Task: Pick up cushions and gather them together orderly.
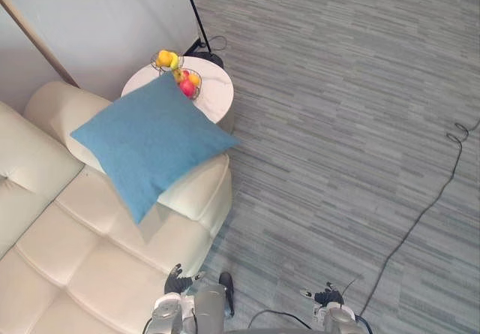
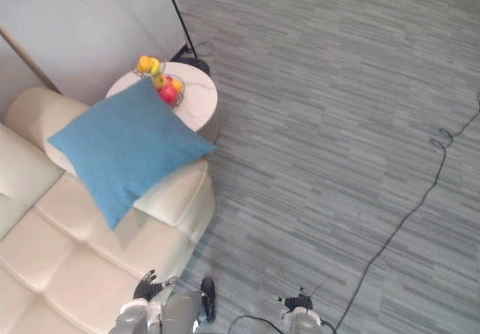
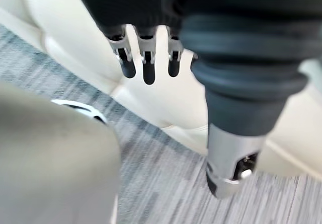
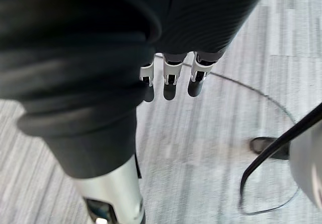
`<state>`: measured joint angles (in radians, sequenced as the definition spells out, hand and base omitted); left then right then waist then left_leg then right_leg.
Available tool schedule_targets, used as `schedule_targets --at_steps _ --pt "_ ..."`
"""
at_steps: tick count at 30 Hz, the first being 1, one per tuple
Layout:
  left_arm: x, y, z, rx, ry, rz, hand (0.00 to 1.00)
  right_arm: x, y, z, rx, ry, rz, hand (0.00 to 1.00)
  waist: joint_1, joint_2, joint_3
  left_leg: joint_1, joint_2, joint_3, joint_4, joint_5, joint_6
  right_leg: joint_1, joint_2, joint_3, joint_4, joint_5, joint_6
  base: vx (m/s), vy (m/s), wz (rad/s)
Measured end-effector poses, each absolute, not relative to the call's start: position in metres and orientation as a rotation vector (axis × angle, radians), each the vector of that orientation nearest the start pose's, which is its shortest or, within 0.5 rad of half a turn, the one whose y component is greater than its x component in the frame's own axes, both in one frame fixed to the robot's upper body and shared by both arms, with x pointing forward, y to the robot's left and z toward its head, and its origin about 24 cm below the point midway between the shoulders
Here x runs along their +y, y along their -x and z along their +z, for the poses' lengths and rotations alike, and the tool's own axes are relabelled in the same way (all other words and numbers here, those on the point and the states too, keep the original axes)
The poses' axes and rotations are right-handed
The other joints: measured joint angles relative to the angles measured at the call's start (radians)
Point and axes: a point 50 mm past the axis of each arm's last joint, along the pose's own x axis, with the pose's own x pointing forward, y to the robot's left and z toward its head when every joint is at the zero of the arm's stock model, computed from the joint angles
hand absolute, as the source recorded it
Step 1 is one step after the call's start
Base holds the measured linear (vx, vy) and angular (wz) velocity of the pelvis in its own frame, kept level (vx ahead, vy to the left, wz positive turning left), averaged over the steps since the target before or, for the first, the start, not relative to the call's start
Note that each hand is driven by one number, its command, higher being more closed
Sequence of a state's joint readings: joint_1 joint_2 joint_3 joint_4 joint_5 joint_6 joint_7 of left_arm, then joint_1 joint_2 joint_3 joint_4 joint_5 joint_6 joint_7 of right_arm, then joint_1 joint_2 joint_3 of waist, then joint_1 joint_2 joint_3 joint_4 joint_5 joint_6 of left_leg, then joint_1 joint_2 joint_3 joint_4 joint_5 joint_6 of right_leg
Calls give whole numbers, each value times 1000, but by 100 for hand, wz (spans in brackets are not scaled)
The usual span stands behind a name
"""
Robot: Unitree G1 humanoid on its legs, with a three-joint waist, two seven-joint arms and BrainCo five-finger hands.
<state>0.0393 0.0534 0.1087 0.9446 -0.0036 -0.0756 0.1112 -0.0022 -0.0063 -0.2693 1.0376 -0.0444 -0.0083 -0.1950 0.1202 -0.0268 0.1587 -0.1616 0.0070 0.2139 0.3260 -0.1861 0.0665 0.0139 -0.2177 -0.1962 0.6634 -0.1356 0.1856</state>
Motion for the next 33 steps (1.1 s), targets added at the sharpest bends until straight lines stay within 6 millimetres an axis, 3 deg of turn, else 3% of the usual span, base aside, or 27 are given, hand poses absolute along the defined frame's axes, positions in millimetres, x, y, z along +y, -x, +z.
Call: schedule_targets --at_steps 1,3,4,6,7,9,10,11,14,16,18,22,25,30,33 --pt "191 -136 -144 914 -55 226 0 -194 -123 -154 1038 8 -401 0 -4 -1 2 48 -14 -16 -14 -19 6 -56 -17 11 159 -27 -18 417 78 38" --pt "191 -131 -146 930 -58 226 0 -195 -121 -154 1039 11 -398 0 -9 7 4 146 -22 -37 -63 -30 7 -124 -21 3 281 -90 -58 386 23 39" --pt "191 -129 -146 936 -61 226 0 -197 -122 -153 1030 24 -392 0 -11 15 5 206 -21 -59 -97 -30 7 -161 -11 -24 257 -123 -89 420 -22 46" --pt "190 -131 -146 935 -57 224 0 -199 -123 -152 1020 33 -390 0 -21 22 7 253 -8 -107 -111 -30 7 -213 16 -44 120 -151 -113 416 -127 87" --pt "186 -133 -146 930 -49 220 0 -200 -124 -150 1004 33 -393 0 -26 25 9 268 12 -162 -113 -44 -11 -253 56 -3 -15 -143 -111 316 -157 107" --pt "185 -133 -146 931 -45 218 0 -200 -123 -150 1004 31 -393 0 -32 21 6 269 22 -205 -111 -62 -40 -276 91 66 -125 -114 -108 232 -192 92" --pt "185 -133 -146 929 -46 218 0 -198 -122 -151 1008 26 -394 0 -36 13 7 266 23 -244 -106 -83 -61 -280 108 133 -217 -71 -100 266 -302 118" --pt "190 -131 -146 928 -55 226 0 -196 -116 -153 1023 20 -395 0 -36 -17 -5 268 3 -288 -92 -114 -87 -275 108 209 -291 39 -97 283 -354 125" --pt "173 -124 -150 955 -8 222 0 -206 -116 -152 1017 28 -419 0 -34 53 -45 244 65 -363 -71 -125 -108 -255 126 103 -263 -7 -143 284 -297 94" --pt "167 -125 -151 954 7 220 0 -211 -116 -151 1012 36 -429 0 -34 79 -53 209 94 -358 -45 -104 -144 -234 131 38 -281 -17 -161 324 -282 95" --pt "166 -127 -150 945 8 222 0 -209 -114 -151 1019 29 -432 0 -33 75 -47 163 120 -312 46 -74 -190 -168 130 -27 -322 -20 -178 188 -193 90" --pt "161 -134 -147 920 2 194 0 -211 -114 -151 1014 24 -445 0 -42 50 -52 124 160 -33 22 -18 -152 -100 90 -138 -379 -22 -179 55 -80 76" --pt "160 -137 -146 917 -32 159 0 -210 -113 -152 1018 15 -446 0 -53 45 -58 124 137 -10 -93 18 -158 -97 80 -194 -444 8 -156 18 36 75" --pt "169 -137 -147 931 -93 132 0 -209 -116 -151 1010 15 -445 0 -54 22 -45 143 88 -32 -120 66 -138 -24 62 -215 -545 70 -139 -20 66 24" --pt "174 -135 -148 938 -106 139 0 -211 -121 -149 996 22 -446 0 -54 22 -46 160 73 -31 -176 95 -134 -7 63 -215 -609 113 -135 -65 42 1"
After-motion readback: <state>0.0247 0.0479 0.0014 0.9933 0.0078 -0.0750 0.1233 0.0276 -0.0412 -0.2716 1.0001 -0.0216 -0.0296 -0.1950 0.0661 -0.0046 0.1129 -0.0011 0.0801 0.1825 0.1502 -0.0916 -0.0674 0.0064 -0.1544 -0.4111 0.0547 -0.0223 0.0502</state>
